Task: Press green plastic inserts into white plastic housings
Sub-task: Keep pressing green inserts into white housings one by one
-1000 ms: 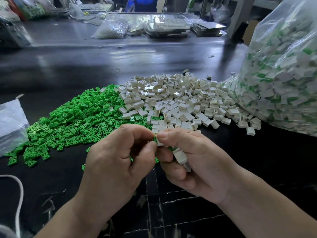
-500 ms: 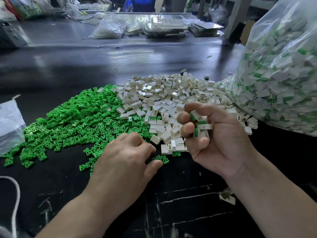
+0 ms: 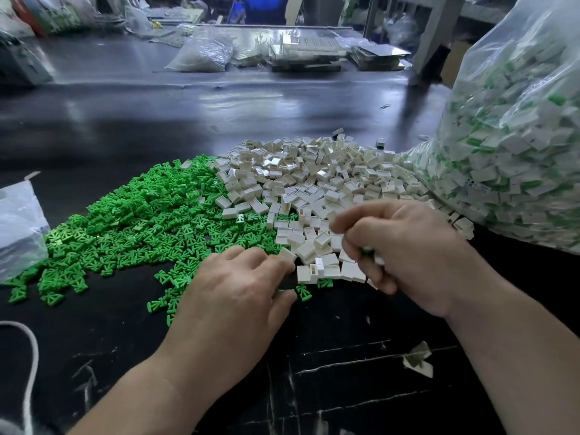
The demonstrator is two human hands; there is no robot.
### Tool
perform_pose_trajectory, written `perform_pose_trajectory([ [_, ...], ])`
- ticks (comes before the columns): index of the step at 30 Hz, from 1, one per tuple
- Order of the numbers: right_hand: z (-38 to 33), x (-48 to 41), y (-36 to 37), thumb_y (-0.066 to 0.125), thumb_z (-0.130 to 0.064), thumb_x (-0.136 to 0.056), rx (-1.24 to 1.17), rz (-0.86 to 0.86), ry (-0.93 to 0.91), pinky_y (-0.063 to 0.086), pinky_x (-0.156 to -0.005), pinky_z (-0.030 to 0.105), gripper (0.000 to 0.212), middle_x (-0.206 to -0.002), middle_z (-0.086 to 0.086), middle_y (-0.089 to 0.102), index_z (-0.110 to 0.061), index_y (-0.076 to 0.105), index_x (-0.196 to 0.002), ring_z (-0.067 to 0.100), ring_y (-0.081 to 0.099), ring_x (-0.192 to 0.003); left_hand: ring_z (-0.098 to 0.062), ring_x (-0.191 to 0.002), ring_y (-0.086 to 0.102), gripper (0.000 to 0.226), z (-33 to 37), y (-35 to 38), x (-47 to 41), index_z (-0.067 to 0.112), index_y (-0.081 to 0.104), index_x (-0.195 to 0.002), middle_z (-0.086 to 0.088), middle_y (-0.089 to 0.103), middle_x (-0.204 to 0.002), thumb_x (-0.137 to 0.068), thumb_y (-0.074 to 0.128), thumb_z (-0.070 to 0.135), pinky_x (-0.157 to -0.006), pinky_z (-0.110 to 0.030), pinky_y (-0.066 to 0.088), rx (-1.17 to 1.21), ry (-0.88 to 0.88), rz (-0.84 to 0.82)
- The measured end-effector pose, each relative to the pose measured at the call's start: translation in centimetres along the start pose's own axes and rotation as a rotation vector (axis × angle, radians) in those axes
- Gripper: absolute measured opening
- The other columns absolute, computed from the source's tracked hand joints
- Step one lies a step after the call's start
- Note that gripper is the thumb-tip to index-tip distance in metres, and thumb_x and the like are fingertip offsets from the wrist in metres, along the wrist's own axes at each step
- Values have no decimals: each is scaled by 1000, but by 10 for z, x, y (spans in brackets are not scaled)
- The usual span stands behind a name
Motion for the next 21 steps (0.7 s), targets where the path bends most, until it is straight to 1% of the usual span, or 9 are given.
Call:
perform_pose_trajectory([
  [2, -6, 5, 6, 67, -25, -88, 459, 34, -93, 41, -40, 19, 11, -58, -8, 65, -32, 75, -91, 5, 49, -42, -18, -81, 54, 23, -1, 6, 0, 26, 73, -95, 8, 61, -85, -84, 65, 45, -74, -39, 48, -43, 1, -47],
  [5, -4, 9, 23, 66, -39, -92, 731, 5, -131, 38, -47, 9, 16, -67, -18, 61, -35, 72, -107, -10, 54, -51, -18, -77, 51, 13, -2, 7, -1, 27, 73, -84, 8, 59, -82, -81, 70, 39, -70, -37, 47, -54, 8, -42],
  [7, 0, 10, 31, 64, -44, -93, 866, -35, -106, 48, -63, 16, 30, -81, -19, 58, -39, 64, -123, -6, 60, -72, -18, -75, 50, 9, -2, 6, -1, 27, 71, -80, 9, 58, -79, -81, 71, 36, -68, -37, 46, -37, 12, -37],
  [10, -4, 11, 41, 59, -42, -96, 966, -47, -128, 56, -81, 36, 30, -97, -8, 67, -42, 58, -126, 14, 63, -91, -18, -77, 52, 17, 0, 3, 0, 27, 68, -82, 10, 58, -80, -88, 58, 39, -72, -37, 45, -36, 8, -12],
  [12, -6, 10, 43, 57, -40, -97, 983, -30, -164, 56, -78, 37, 24, -90, -5, 65, -40, 58, -120, 17, 62, -86, -15, -78, 54, 20, -2, -3, -1, 26, 67, -83, 12, 60, -79, -87, 53, 40, -75, -32, 42, 30, -34, 39],
  [14, -7, 9, 44, 56, -40, -97, 1008, -11, -198, 55, -75, 35, 19, -82, -7, 60, -37, 59, -116, 17, 60, -84, -6, -76, 54, 12, -6, -10, 1, 27, 65, -83, 16, 62, -78, -86, 59, 37, -69, -20, 39, 143, -89, 97],
  [17, -7, 7, 41, 57, -39, -96, 1007, 12, -220, 53, -72, 33, 16, -86, -6, 62, -32, 59, -111, 16, 60, -84, 7, -69, 51, 5, -16, -12, 5, 31, 64, -85, 19, 61, -73, -87, 65, 35, -62, -8, 37, 331, -182, 124],
  [19, -7, 7, 40, 59, -35, -94, 985, 22, -236, 50, -63, 29, 10, -81, -6, 63, -30, 61, -102, 11, 57, -73, 12, -62, 51, 3, -15, -12, 7, 32, 65, -84, 19, 61, -68, -83, 65, 35, -61, -3, 36, 383, -185, 133],
  [21, -8, 7, 35, 61, -32, -89, 857, 50, -234, 40, -52, 20, 3, -70, -8, 61, -30, 64, -91, 5, 53, -58, 8, -60, 56, 1, -17, -14, 7, 32, 66, -84, 17, 64, -70, -84, 67, 33, -56, -4, 38, 489, -205, 156],
])
Point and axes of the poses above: each hand's wrist, its own x-axis away from the middle knuckle, its own y-axis out of the palm, z = x × y, the point moved 10 cm from there along -x, towards the middle knuckle
